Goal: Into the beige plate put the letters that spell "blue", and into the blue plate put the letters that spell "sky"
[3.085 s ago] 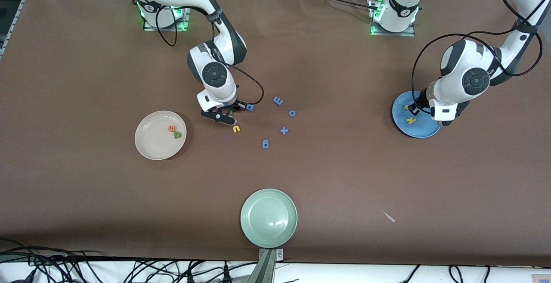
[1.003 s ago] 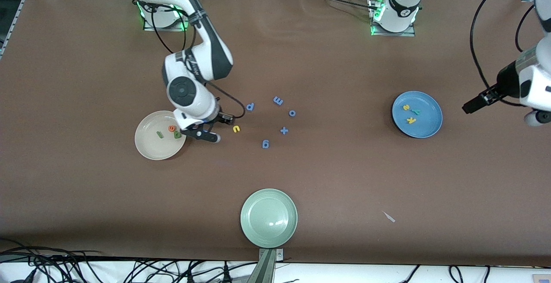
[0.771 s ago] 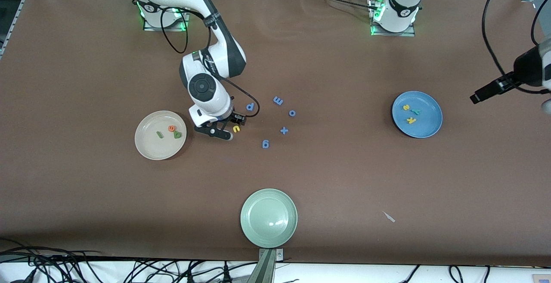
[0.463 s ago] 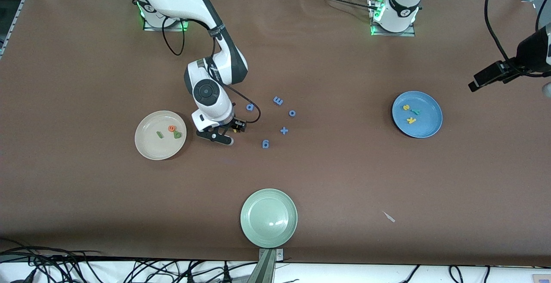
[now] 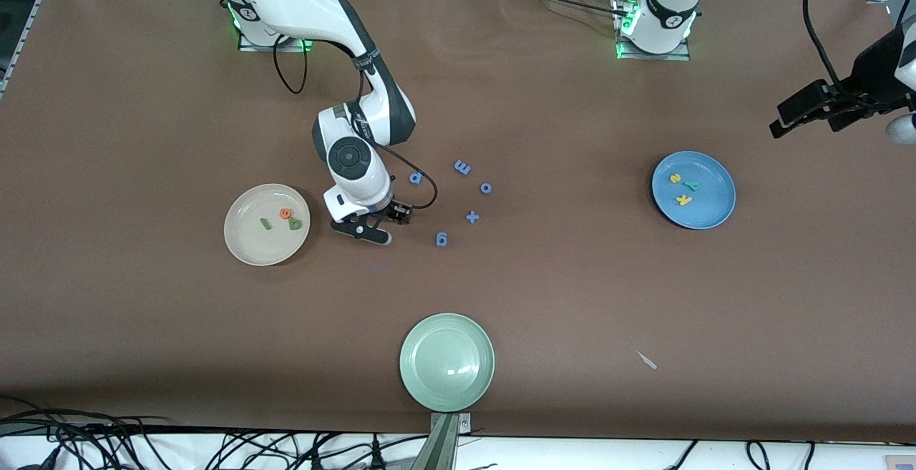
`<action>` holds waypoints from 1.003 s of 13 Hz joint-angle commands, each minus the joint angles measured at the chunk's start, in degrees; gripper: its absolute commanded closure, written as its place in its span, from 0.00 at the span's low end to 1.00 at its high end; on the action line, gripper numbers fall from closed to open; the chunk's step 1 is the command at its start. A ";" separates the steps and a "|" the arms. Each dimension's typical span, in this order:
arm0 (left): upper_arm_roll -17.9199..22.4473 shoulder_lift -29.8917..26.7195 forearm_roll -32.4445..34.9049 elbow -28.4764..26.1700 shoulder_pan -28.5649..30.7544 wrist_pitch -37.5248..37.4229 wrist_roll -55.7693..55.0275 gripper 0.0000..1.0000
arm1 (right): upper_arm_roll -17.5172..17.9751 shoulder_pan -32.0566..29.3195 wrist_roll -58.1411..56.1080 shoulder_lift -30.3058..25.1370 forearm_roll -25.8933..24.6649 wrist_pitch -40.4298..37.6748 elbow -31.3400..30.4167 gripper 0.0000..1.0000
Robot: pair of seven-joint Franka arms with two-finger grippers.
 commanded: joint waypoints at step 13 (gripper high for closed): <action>0.27 0.41 7.35 2.11 -1.57 -3.15 5.78 0.00 | -4.62 -0.33 -7.01 -1.02 0.73 -11.65 5.16 0.79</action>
